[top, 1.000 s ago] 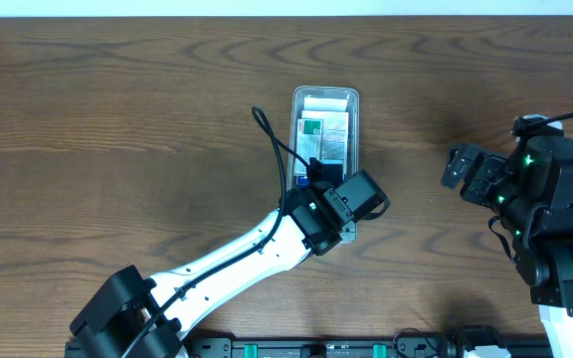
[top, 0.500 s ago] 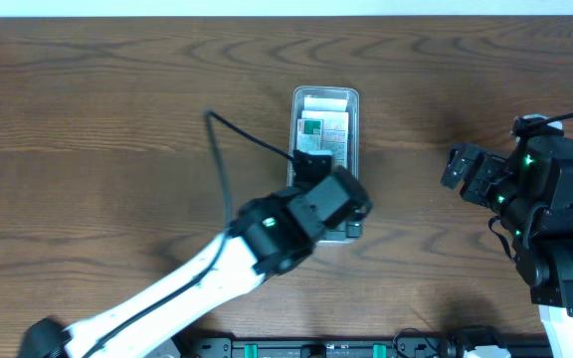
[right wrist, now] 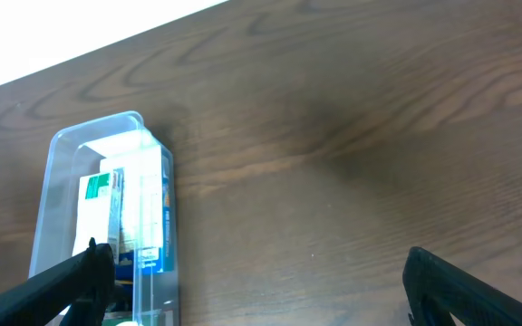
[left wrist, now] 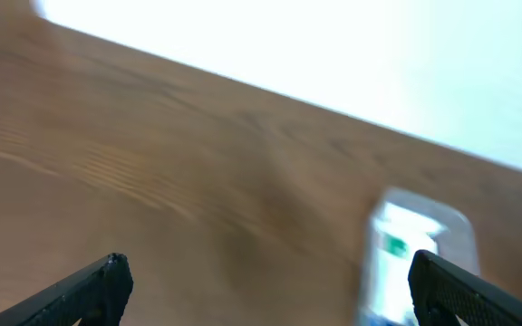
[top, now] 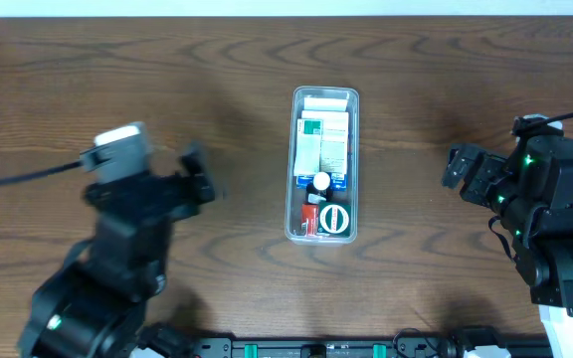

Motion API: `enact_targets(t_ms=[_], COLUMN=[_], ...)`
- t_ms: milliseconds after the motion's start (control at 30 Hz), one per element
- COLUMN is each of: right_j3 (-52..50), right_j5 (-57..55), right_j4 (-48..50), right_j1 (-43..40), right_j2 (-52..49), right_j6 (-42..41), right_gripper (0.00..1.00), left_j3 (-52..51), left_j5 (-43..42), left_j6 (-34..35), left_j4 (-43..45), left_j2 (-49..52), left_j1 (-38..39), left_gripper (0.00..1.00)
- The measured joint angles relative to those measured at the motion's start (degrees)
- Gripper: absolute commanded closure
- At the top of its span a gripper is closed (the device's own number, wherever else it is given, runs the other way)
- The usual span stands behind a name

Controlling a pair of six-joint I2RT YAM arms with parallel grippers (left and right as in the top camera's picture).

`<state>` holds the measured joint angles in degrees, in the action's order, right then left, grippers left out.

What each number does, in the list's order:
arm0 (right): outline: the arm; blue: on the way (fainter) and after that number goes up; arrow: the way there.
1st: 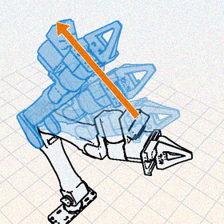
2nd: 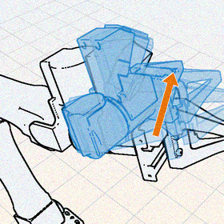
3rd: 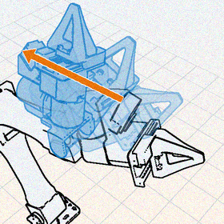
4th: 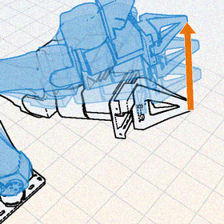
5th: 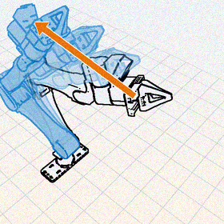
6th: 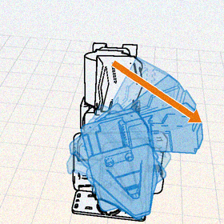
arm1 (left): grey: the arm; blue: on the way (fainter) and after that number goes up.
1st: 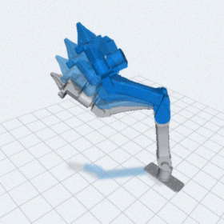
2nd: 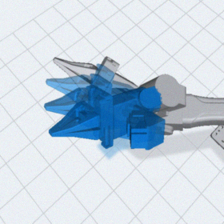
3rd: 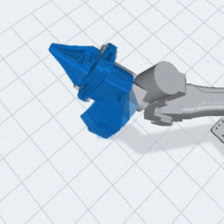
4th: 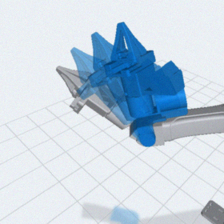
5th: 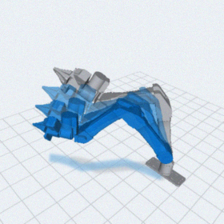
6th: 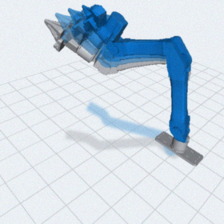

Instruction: Pack container

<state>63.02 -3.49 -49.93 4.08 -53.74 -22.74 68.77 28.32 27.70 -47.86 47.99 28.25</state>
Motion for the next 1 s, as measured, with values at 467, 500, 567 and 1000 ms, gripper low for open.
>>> enact_targets(t_ms=[467,500,567,1000], right_j3=[0.0,0.0,0.0,-0.22], right_j5=[0.0,0.0,0.0,-1.42], right_j4=[0.02,0.02,0.02,-2.93], right_j1=[0.0,0.0,0.0,0.0], right_j2=[0.0,0.0,0.0,0.37], right_j6=[0.0,0.0,0.0,0.7], right_gripper=[0.01,0.01,0.01,0.01], left_j3=[0.0,0.0,0.0,0.0], left_j5=[1.68,1.7,1.7,1.7], left_j6=[-3.17,-3.21,-3.41,-3.58], left_j4=[-5.16,-5.18,-5.22,-5.33], left_j2=[-0.5,-0.5,-0.5,-0.52], left_j1=[-6.08,-6.08,-6.08,-6.08], left_gripper=[0.02,0.02,0.02,0.02])
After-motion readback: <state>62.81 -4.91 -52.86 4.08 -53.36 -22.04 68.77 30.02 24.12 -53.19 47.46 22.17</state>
